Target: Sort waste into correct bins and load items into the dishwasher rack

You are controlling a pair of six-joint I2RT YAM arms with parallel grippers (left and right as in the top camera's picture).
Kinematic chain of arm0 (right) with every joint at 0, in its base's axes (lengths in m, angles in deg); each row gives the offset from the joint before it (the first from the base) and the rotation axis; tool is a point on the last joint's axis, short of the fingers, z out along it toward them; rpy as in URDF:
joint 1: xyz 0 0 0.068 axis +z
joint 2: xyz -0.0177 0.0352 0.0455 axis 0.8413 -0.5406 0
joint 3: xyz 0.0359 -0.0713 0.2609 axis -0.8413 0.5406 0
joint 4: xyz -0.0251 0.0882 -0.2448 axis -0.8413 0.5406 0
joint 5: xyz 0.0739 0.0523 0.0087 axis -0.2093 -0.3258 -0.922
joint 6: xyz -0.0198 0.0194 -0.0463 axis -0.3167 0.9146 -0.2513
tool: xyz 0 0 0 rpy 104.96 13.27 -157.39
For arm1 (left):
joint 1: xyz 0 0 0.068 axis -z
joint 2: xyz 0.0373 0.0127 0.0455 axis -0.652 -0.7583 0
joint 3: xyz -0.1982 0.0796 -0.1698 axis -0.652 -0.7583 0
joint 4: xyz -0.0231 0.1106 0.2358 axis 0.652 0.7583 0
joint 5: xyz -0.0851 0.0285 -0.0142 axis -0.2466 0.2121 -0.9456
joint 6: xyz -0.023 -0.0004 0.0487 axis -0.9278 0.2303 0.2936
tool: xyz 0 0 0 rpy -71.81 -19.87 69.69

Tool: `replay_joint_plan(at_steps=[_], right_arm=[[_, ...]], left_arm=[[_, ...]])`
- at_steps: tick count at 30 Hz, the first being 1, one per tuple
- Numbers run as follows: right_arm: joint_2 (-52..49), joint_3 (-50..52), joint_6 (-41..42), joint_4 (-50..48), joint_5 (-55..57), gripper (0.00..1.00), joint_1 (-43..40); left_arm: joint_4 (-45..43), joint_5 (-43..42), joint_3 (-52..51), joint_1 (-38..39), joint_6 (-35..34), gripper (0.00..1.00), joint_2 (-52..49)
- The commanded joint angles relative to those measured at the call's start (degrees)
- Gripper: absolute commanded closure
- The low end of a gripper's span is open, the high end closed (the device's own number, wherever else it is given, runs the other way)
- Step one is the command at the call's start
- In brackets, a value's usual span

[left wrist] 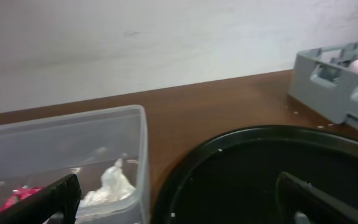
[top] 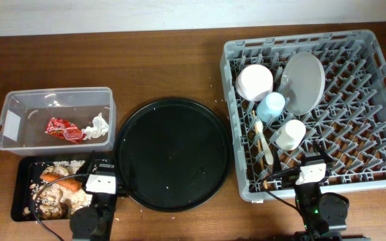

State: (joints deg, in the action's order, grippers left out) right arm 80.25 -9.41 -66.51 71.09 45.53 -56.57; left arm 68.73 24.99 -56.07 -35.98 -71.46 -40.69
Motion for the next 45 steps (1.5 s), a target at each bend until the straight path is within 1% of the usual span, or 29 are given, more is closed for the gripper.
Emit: replay_joint_plan(at_steps=[1,4,8,45], right_arm=[[0.44,0.42,-0.17,0.07,-0.28,0.02,-0.44],[0.44,0.42,-0.17,0.07,-0.28,0.01,-0.44],[0.44,0.42,-0.17,0.07,-0.28,0.01,-0.44],[0.44,0.42,-0.17,0.07,-0.28,0.01,-0.44]], left_arm=[[0.02,0.85,-0.44,-1.16,3.02,0.01,0.39],[0.02,0.76,-0.44,-1.20,3.02,0.01,0.39],[0.02,0.76,-0.44,-3.82,2.99,0.01,0.37],[0.04,0.76,-0.44,-3.80,2.99,0.01,0.37]])
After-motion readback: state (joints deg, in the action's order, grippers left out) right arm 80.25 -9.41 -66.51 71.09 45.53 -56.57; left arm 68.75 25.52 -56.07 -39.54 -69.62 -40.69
